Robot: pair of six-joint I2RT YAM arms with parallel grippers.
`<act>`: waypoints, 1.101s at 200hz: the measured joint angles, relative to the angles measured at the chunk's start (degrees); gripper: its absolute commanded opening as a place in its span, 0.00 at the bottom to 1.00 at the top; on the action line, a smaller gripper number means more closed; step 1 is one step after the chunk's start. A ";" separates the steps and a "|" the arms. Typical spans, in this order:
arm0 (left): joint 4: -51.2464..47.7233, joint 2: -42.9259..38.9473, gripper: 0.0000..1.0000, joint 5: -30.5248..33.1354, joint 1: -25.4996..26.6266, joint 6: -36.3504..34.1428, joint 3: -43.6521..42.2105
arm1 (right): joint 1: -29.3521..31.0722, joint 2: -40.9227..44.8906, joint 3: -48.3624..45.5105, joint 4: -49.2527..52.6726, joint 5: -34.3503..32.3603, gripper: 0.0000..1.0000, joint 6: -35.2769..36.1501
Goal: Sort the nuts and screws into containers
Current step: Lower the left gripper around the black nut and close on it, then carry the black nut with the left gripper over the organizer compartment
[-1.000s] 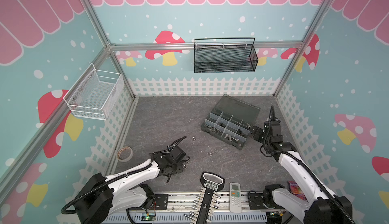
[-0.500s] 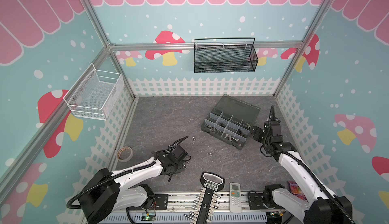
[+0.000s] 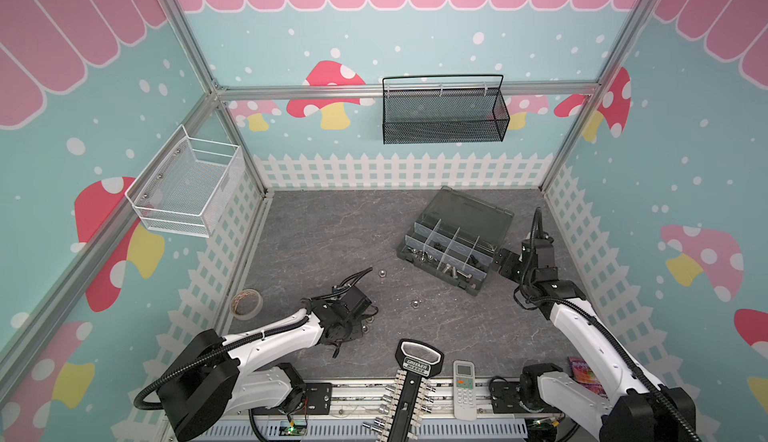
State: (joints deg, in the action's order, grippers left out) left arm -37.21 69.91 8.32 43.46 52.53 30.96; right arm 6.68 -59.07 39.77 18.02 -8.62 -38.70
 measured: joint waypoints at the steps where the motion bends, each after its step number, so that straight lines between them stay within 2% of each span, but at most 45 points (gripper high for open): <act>1: 0.00 0.00 0.04 0.00 -0.02 0.00 0.00 | 0.00 0.00 0.00 0.00 -0.02 0.98 0.00; 42: -0.70 -0.26 0.03 0.31 -0.79 -0.48 1.90 | 0.00 0.00 0.00 0.00 -0.02 0.98 0.00; 93: 2.49 2.49 0.03 1.86 -1.01 -4.48 15.06 | 0.00 0.04 0.00 0.02 0.02 0.98 0.02; 140: 10.45 15.91 0.01 0.76 -1.01 -8.61 28.72 | 0.00 0.74 0.00 0.02 0.07 0.98 0.07; 220: 17.94 40.50 0.02 -6.71 -1.01 -12.74 56.33 | 0.00 1.27 0.00 0.04 0.76 0.98 0.17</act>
State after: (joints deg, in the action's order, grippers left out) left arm -19.27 110.41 1.61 42.46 39.79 87.29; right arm 6.68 -57.80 39.77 18.06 -7.86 -38.52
